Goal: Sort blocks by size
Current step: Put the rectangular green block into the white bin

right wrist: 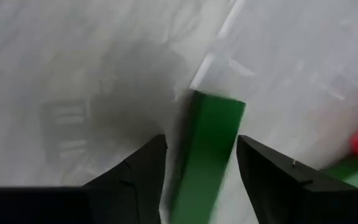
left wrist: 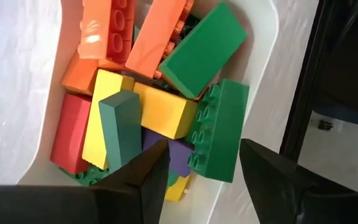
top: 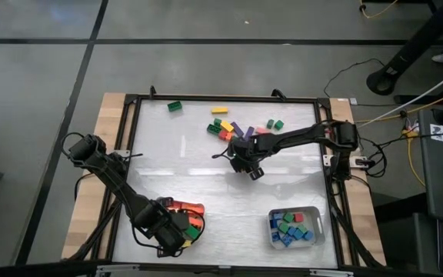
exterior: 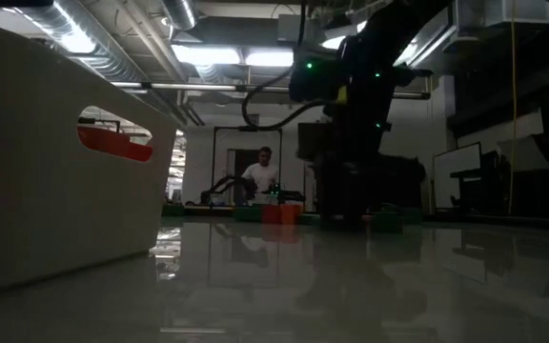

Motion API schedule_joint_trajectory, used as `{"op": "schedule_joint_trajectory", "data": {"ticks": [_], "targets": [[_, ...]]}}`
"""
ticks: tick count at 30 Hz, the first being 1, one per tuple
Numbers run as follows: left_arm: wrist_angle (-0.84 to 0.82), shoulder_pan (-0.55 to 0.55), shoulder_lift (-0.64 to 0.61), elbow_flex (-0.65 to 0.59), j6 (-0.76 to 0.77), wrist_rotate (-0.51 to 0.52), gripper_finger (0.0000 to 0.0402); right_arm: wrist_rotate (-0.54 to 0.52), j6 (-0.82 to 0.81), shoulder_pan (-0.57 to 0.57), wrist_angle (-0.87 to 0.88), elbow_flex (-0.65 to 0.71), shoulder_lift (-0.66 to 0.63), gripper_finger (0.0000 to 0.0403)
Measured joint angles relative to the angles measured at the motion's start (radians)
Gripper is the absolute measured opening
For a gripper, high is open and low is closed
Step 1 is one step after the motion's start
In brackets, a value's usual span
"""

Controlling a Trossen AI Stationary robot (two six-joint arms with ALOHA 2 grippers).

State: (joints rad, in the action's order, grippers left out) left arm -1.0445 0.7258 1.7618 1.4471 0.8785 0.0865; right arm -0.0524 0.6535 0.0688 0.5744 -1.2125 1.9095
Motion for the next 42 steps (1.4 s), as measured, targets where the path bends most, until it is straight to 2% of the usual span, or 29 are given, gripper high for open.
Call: {"op": "schedule_joint_trajectory", "data": {"ticks": [4, 9, 13, 18, 23, 29, 37, 42], "targets": [[0.02, 0.0, 0.0, 0.0, -0.024, 0.006, 0.0182, -0.009, 0.028, -0.002, -0.001, -0.002, 0.014, 0.0195], [0.035, 0.0, 0.0, 0.0, -0.027, 0.012, 0.0182, 0.004, -0.052, -0.002, 0.005, -0.003, 0.016, 0.0188], [0.045, 0.0, 0.0, 0.0, -0.086, 0.049, 0.0182, 0.038, -0.131, 0.0, 0.014, -0.002, 0.017, 0.0154], [0.076, -0.001, 0.0, 0.0, -0.15, 0.166, 0.0182, 0.077, -0.206, 0.0, 0.018, -0.002, 0.013, 0.0097], [0.123, -0.002, 0.0, 0.0, -0.227, 0.367, 0.0182, 0.198, -0.323, -0.004, -0.041, 0.002, 0.003, 0.0095], [0.121, -0.016, 0.0, 0.0, -0.384, 0.578, 0.0182, 0.455, -0.422, -0.005, -0.127, -0.044, -0.005, 0.0124], [0.122, -0.095, 0.0, 0.0, -0.442, 0.613, 0.0182, 0.516, -0.444, -0.038, -0.174, -0.167, -0.007, 0.0102], [0.122, -0.152, 0.0, 0.0, -0.445, 0.613, 0.0182, 0.518, -0.442, -0.074, -0.179, -0.222, -0.008, 0.0113]]}}
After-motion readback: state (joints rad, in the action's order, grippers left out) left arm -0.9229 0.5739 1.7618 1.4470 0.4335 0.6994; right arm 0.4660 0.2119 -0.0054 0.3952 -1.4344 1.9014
